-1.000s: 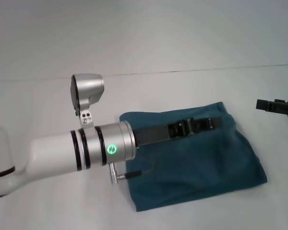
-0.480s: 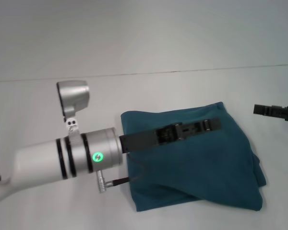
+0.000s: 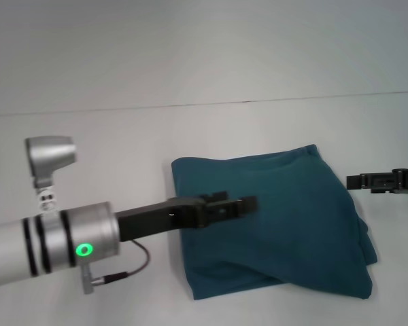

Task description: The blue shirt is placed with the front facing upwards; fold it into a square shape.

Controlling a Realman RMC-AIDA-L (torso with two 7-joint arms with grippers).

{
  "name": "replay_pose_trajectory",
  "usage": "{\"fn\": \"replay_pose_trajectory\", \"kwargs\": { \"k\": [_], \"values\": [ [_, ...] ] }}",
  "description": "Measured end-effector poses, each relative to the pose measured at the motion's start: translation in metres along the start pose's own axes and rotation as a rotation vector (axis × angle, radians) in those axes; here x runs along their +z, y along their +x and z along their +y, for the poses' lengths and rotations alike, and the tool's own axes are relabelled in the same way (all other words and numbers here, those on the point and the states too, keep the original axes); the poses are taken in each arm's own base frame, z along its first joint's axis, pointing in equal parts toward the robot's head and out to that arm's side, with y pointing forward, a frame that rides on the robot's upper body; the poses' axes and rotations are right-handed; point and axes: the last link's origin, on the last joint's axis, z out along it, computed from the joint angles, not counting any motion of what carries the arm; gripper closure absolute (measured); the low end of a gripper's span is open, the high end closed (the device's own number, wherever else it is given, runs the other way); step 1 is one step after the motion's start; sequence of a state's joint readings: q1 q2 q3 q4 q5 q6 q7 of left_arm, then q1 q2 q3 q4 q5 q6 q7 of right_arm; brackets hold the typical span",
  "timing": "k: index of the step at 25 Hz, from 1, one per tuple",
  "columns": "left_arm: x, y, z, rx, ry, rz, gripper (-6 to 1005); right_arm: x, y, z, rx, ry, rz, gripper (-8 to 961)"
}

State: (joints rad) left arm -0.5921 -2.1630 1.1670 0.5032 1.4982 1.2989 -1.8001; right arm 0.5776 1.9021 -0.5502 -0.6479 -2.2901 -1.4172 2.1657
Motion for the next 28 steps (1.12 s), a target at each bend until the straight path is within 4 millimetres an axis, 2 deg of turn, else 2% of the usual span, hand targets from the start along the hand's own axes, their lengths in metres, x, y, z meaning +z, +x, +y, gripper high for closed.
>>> {"fn": "replay_pose_trajectory", "kwargs": {
  "k": [7, 13, 19, 28],
  "values": [
    [-0.021, 0.002, -0.012, 0.008, 0.065, 0.052, 30, 0.002, -0.001, 0.004, 0.029, -0.012, 0.016, 37],
    [-0.023, 0.004, -0.013, 0.015, 0.075, 0.061, 30, 0.007, -0.007, -0.001, 0.048, 0.031, -0.017, 37],
    [-0.021, 0.004, -0.016, 0.017, 0.094, 0.059, 31, 0.023, -0.010, -0.004, 0.088, 0.062, -0.036, 37],
    [-0.023, 0.003, -0.020, 0.034, 0.119, 0.034, 31, 0.043, 0.001, -0.006, 0.145, 0.086, -0.037, 38]
  ]
}}
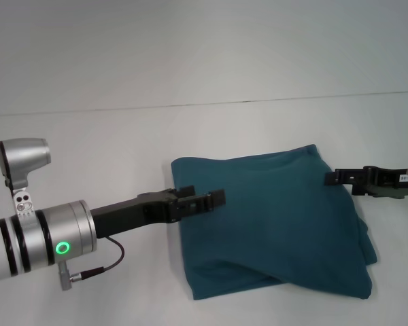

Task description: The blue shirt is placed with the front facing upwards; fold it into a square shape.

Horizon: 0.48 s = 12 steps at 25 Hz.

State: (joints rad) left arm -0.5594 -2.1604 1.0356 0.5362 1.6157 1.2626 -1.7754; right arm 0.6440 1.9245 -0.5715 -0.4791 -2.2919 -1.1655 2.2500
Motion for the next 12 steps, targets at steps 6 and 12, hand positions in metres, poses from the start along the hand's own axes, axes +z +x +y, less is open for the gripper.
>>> {"fn": "replay_pose_trajectory", "kwargs": {
  "k": [6, 12],
  "values": [
    [-0.0012, 0.0007, -0.0018, 0.013, 0.010, -0.007, 30, 0.0050, 0.0034, 0.0039, 0.022, -0.024, -0.020, 38],
    [-0.0018, 0.0019, -0.0027, 0.020, 0.015, -0.002, 35, 0.0085, 0.0038, 0.0086, 0.031, -0.044, -0.030, 37]
  ]
}}
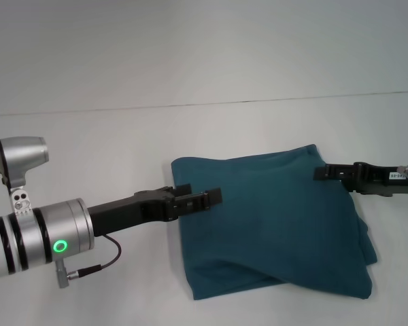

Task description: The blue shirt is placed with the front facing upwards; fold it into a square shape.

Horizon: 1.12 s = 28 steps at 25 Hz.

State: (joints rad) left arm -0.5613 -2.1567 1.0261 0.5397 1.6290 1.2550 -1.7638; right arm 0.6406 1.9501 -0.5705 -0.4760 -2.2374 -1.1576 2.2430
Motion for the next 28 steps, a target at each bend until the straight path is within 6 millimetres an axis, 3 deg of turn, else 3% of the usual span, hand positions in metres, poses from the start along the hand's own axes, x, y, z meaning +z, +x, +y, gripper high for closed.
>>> {"fn": "replay_pose_trajectory", "kwargs": {
  "k": [9, 14, 25, 28],
  "values": [
    [0.000, -0.001, -0.004, 0.006, 0.025, -0.010, 36, 0.007, -0.004, 0.005, 0.023, -0.015, -0.050, 135],
    [0.000, -0.001, -0.005, 0.007, 0.035, -0.008, 37, 0.008, -0.008, 0.004, 0.017, 0.007, -0.076, 334],
    [0.001, -0.002, -0.006, 0.013, 0.042, -0.007, 37, 0.021, -0.008, 0.013, -0.036, 0.007, -0.078, 574],
    [0.001, -0.002, -0.006, 0.012, 0.042, -0.008, 38, 0.022, -0.009, 0.014, -0.050, 0.003, -0.085, 720]
  ]
}}
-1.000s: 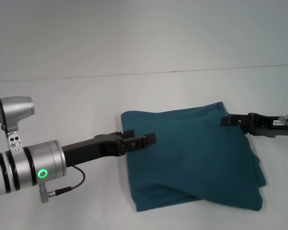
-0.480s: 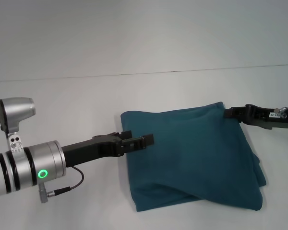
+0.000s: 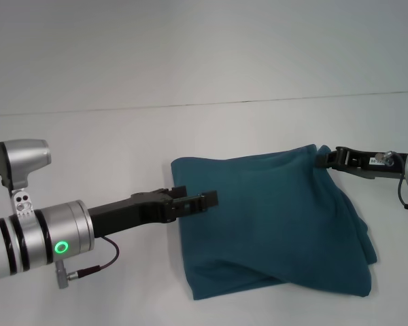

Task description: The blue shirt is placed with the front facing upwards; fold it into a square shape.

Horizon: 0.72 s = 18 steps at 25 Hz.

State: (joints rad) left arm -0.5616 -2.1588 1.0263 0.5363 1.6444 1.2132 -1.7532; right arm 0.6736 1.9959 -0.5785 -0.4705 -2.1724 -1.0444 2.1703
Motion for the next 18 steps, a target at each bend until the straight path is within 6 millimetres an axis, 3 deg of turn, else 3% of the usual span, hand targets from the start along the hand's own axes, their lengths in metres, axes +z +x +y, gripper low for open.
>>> {"fn": "replay_pose_trajectory", "kwargs": {
  "k": [2, 7, 18],
  "values": [
    [0.000, -0.001, 0.000, -0.002, -0.001, -0.001, 38, 0.001, 0.000, 0.001, -0.005, -0.003, -0.004, 818],
    [0.001, -0.001, 0.001, -0.007, -0.003, 0.003, 38, 0.001, -0.005, 0.004, -0.015, -0.020, -0.031, 953],
    [0.000, -0.003, 0.000, -0.023, 0.004, 0.009, 39, -0.004, -0.044, 0.020, -0.089, -0.035, -0.092, 953]
  ]
}}
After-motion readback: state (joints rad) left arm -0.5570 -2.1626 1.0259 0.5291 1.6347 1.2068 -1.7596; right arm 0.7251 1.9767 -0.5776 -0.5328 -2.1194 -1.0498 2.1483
